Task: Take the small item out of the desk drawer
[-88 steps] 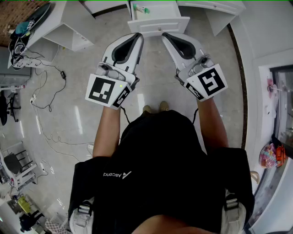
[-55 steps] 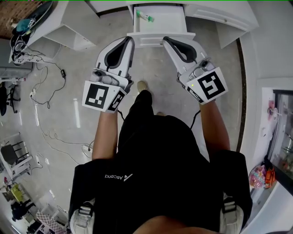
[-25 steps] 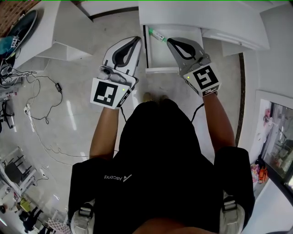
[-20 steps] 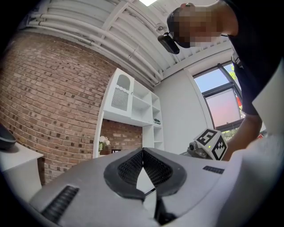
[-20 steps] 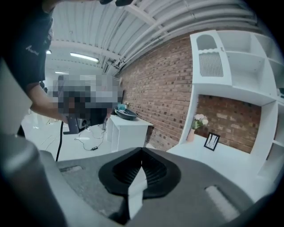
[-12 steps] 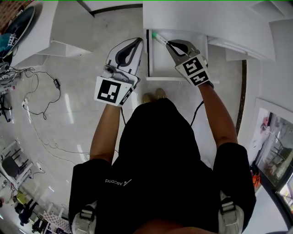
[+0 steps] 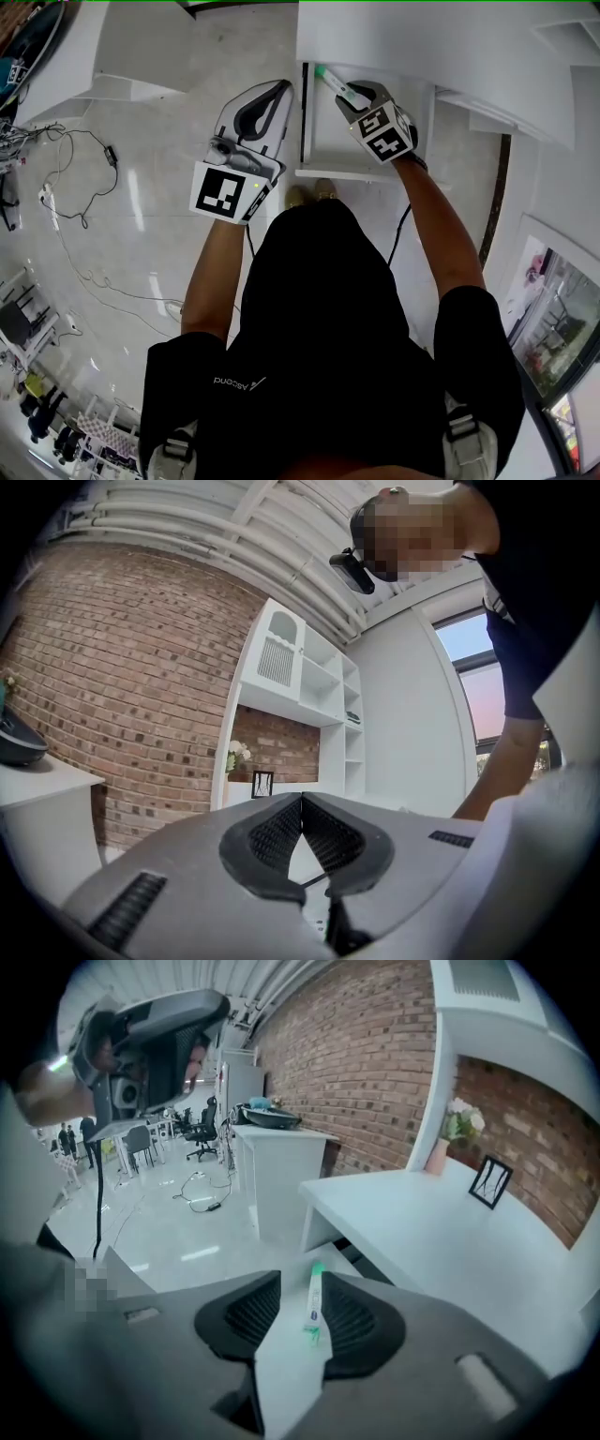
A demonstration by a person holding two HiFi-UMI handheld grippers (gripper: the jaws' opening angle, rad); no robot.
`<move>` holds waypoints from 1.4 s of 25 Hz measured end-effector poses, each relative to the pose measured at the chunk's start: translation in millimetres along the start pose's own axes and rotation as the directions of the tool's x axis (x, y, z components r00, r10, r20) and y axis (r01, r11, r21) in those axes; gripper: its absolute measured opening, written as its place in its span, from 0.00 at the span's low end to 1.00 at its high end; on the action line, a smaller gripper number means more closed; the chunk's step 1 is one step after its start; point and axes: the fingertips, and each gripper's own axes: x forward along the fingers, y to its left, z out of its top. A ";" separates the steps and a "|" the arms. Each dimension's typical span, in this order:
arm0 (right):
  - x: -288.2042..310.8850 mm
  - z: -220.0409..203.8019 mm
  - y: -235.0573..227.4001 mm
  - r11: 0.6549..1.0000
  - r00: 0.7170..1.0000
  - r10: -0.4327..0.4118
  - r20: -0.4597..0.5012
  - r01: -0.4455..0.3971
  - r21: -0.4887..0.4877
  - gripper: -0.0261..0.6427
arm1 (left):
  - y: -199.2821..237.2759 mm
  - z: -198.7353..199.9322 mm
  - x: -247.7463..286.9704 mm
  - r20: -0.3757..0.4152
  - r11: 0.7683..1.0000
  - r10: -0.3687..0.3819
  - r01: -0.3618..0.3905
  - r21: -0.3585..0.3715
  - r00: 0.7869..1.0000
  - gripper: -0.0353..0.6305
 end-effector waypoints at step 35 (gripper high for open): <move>115.8 -84.4 -25.9 0.997 0.966 0.068 -0.248 -0.058 0.050 0.18 | 31.2 -58.1 -3.9 -0.130 0.995 0.095 -0.096 -0.007 0.987 0.05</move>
